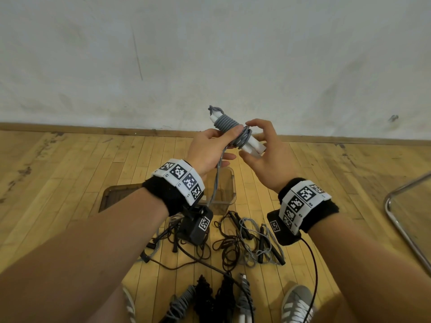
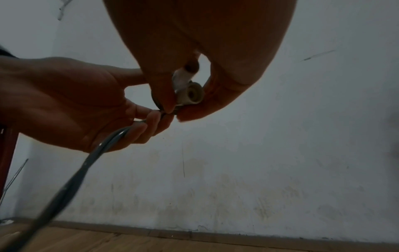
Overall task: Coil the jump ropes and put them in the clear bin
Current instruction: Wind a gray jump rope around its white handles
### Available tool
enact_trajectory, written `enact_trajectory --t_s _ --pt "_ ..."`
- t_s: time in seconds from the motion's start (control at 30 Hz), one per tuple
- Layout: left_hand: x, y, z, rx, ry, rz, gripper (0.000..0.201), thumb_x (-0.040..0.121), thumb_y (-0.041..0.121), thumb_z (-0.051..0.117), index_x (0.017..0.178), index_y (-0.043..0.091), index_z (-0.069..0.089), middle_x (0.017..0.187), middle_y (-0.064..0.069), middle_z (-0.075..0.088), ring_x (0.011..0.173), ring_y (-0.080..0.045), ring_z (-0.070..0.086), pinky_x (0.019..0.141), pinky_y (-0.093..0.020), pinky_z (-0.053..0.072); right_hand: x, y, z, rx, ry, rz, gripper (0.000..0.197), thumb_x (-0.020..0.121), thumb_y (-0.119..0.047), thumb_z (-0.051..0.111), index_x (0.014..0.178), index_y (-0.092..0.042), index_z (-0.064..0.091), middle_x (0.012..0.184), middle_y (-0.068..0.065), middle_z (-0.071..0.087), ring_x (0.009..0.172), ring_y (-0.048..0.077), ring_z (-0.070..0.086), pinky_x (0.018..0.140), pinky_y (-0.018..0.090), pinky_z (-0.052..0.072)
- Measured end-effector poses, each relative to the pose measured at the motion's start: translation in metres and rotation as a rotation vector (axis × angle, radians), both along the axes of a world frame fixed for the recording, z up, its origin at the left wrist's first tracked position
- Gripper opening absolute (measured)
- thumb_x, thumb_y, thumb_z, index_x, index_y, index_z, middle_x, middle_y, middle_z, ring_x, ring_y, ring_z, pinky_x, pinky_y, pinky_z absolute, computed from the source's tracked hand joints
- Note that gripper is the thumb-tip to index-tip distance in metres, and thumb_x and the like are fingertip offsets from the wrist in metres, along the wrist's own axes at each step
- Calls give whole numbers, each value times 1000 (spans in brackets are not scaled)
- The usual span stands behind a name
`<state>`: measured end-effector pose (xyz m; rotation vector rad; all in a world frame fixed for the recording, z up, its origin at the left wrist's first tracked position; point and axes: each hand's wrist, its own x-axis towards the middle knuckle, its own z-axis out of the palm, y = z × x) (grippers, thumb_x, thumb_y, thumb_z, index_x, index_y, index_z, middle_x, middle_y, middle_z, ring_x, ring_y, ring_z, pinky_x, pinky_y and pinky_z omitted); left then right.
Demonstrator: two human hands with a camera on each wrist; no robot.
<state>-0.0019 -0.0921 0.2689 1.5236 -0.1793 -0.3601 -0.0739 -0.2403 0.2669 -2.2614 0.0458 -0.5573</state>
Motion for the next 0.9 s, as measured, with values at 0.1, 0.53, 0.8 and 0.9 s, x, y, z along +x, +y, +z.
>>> enact_trajectory --t_s 0.1,0.53,0.8,0.9 --pt "0 0 1 -16 -11 -8 47 87 50 76 114 13 68 99 -2 78 81 -19 77 74 -33 63 -1 0 3 120 44 80 59 91 -13 71 137 -31 39 95 -4 68 76 8 68 65 24 58" --pt "2 5 4 101 -157 -127 42 98 56 59 125 24 65 103 -2 75 81 -19 76 88 -49 60 4 1 -5 334 141 109 42 107 -50 28 124 -23 55 87 6 59 65 18 58 57 35 52" --pt "10 10 -1 241 -157 -131 57 91 64 62 125 18 64 96 -3 75 70 -17 76 66 -31 62 5 -6 -5 190 135 78 44 111 -32 33 155 -28 33 95 -9 54 68 3 54 62 33 55" --pt "13 11 -3 170 -102 -97 51 89 54 72 121 15 68 95 -4 75 66 -13 73 61 -23 56 4 -8 -6 138 145 93 53 110 -32 39 160 -26 23 115 -9 57 68 -1 59 63 27 56"
